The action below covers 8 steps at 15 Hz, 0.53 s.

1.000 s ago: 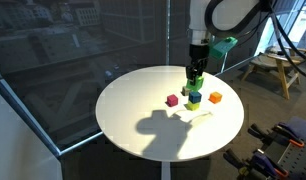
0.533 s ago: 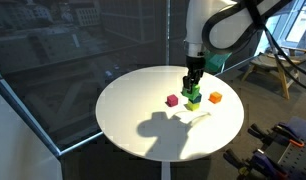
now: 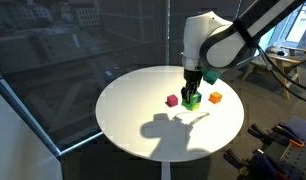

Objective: Pick up the green block and put it on the table

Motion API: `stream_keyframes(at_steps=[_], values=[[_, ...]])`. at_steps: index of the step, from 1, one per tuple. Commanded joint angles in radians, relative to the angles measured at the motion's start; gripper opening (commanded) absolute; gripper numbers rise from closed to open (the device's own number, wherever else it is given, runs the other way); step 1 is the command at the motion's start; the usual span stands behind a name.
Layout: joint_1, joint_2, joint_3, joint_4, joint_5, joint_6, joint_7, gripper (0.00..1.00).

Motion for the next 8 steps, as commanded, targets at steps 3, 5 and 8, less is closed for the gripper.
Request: stream_keyframes(at_steps=[3, 5, 8], values=[[0.021, 0.086, -0.015, 0.032, -0.02, 0.028, 0.016, 0.3], [0.024, 0.114, -0.02, 0.04, -0.019, 0.033, 0.013, 0.3], [0.031, 0.148, -0.031, 0.052, -0.02, 0.041, 0.011, 0.3]])
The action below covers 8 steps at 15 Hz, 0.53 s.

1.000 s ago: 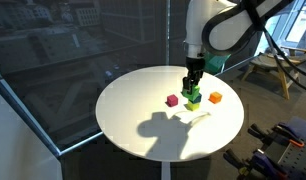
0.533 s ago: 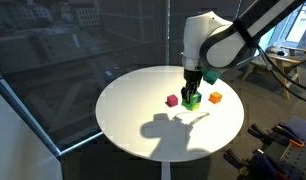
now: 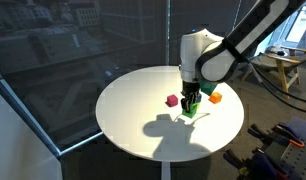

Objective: Pick up the green block and put it on the table

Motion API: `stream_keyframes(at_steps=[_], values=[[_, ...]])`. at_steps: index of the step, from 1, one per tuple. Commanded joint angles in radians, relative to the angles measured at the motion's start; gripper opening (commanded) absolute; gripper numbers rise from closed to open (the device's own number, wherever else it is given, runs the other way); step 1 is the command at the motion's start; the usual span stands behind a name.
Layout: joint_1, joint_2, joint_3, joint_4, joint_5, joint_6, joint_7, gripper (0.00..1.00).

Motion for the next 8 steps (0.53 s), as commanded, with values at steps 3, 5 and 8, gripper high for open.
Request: stream_keyframes(at_steps=[3, 5, 8], values=[[0.024, 0.066, -0.034, 0.043, -0.023, 0.021, 0.012, 0.3], [0.028, 0.091, -0.045, 0.056, -0.024, 0.029, 0.016, 0.3], [0.032, 0.125, -0.058, 0.08, -0.019, 0.025, 0.014, 0.3]])
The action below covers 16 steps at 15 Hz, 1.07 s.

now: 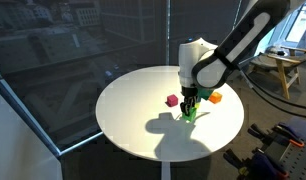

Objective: Pick up the green block and put it on the table

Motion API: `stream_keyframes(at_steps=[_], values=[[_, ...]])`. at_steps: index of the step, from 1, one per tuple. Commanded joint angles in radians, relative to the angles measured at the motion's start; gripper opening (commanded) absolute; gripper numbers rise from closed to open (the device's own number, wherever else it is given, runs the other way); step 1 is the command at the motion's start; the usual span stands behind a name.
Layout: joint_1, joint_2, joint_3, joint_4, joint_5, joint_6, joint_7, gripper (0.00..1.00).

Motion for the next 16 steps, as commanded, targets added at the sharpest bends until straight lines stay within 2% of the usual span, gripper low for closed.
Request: stream_keyframes(at_steps=[1, 8, 14, 15, 16], values=[[0.014, 0.045, -0.026, 0.046, -0.017, 0.002, 0.014, 0.3], [0.019, 0.095, -0.055, 0.087, -0.014, -0.006, 0.016, 0.3], [0.011, 0.099, -0.05, 0.078, 0.002, -0.001, -0.002, 0.3], [0.011, 0.099, -0.05, 0.078, 0.002, -0.001, -0.002, 0.55], [0.011, 0.1, -0.05, 0.077, 0.002, -0.001, -0.002, 0.55]])
